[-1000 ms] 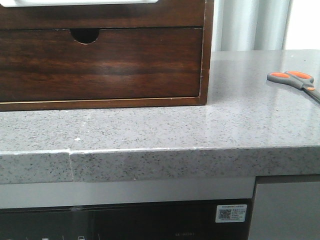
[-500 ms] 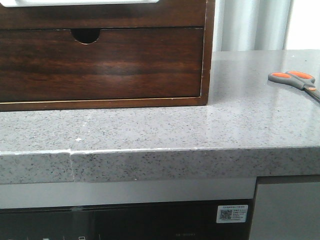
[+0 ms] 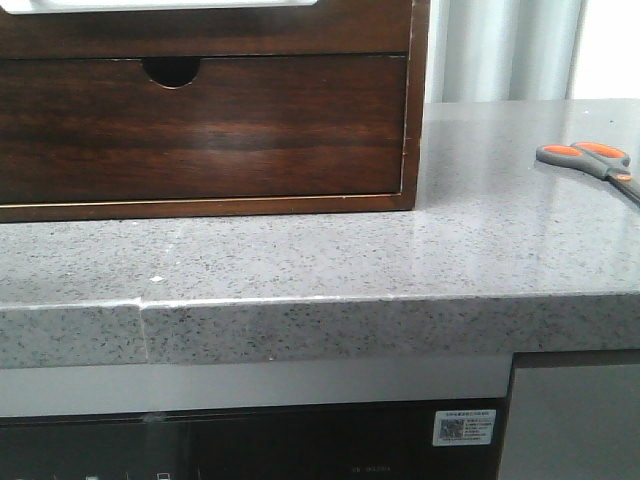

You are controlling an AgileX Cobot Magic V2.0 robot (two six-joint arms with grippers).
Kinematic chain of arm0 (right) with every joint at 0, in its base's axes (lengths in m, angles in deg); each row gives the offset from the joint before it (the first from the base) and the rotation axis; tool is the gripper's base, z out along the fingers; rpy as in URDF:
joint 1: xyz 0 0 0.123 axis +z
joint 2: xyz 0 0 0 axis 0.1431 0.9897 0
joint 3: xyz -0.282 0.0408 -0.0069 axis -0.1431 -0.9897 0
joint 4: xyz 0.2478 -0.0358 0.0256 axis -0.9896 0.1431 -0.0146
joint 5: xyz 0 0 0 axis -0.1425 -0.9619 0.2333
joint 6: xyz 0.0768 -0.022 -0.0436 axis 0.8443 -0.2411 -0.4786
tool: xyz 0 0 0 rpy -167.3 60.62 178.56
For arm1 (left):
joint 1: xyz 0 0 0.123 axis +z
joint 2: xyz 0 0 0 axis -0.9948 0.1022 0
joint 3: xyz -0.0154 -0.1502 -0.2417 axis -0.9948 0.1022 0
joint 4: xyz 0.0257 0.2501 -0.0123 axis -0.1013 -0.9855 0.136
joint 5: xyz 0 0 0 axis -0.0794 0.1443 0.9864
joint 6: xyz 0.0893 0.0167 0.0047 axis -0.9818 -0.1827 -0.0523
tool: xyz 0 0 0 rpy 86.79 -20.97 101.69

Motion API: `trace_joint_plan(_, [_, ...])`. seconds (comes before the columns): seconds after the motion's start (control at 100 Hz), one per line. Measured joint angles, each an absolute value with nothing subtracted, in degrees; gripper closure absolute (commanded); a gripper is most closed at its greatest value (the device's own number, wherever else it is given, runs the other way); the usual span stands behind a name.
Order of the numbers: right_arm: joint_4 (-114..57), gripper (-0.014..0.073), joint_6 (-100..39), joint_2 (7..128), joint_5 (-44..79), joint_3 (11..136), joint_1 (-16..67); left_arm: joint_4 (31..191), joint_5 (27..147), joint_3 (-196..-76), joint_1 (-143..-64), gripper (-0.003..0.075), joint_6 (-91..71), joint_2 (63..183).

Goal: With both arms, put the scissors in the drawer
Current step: 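Grasp the white drawer handle with the left gripper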

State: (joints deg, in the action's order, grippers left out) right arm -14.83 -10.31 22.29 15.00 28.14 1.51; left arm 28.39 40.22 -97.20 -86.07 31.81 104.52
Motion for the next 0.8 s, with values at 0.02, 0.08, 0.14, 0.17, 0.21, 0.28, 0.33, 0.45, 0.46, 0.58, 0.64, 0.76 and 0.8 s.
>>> trace_joint_plan(0.02, [-14.83, 0.0699, -10.31, 22.29, 15.0, 28.14, 1.51, 28.25, 40.22, -97.41, -86.43, 0.0349, 31.35, 105.01])
trace_joint_plan(0.08, [-14.83, 0.0699, -10.31, 22.29, 15.0, 28.14, 1.51, 27.86, 40.22, -98.44, -87.6, 0.0349, 30.0, 107.19])
trace_joint_plan(0.14, [-14.83, 0.0699, -10.31, 22.29, 15.0, 28.14, 1.51, 27.64, 40.22, -99.71, -89.08, 0.0349, 29.69, 109.27])
trace_joint_plan(0.17, [-14.83, 0.0699, -10.31, 22.29, 15.0, 28.14, 1.51, 27.64, 40.22, -100.28, -89.73, 0.0349, 29.42, 110.14])
trace_joint_plan(0.21, [-14.83, 0.0699, -10.31, 22.29, 15.0, 28.14, 1.51, 27.64, 40.35, -101.1, -90.64, 0.0349, 28.82, 111.42])
trace_joint_plan(0.28, [-14.83, 0.0699, -10.31, 22.29, 15.0, 28.14, 1.51, 27.64, 40.85, -102.3, -92.04, 0.0349, 27.2, 113.39])
trace_joint_plan(0.33, [-14.83, 0.0699, -10.31, 22.29, 15.0, 28.14, 1.51, 27.6, 41.47, -103.08, -92.92, 0.0349, 26.18, 114.77])
trace_joint_plan(0.45, [-14.83, 0.0699, -10.31, 22.29, 15.0, 28.14, 1.51, 27.6, 42.9, -104.91, -94.56, 0.0349, 24.79, 118.04])
trace_joint_plan(0.46, [-14.83, 0.0699, -10.31, 22.29, 15.0, 28.14, 1.51, 27.6, 43.0, -105.01, -94.71, 0.0349, 24.51, 118.22])
trace_joint_plan(0.58, [-14.83, 0.0699, -10.31, 22.29, 15.0, 28.14, 1.51, 27.6, 43.55, -107.02, -96.03, 0.0349, 22.32, 121.28])
trace_joint_plan(0.64, [-14.83, 0.0699, -10.31, 22.29, 15.0, 28.14, 1.51, 27.6, 44.45, -108.31, -96.62, 0.0349, 21.4, 122.78])
trace_joint_plan(0.76, [-14.83, 0.0699, -10.31, 22.29, 15.0, 28.14, 1.51, 27.6, 46.2, -110.57, -97.82, 0.0349, 19.46, 125.27])
trace_joint_plan(0.8, [-14.83, 0.0699, -10.31, 22.29, 15.0, 28.14, 1.51, 27.6, 46.3, -111.16, -98.11, 0.0349, 19.13, 126.04])
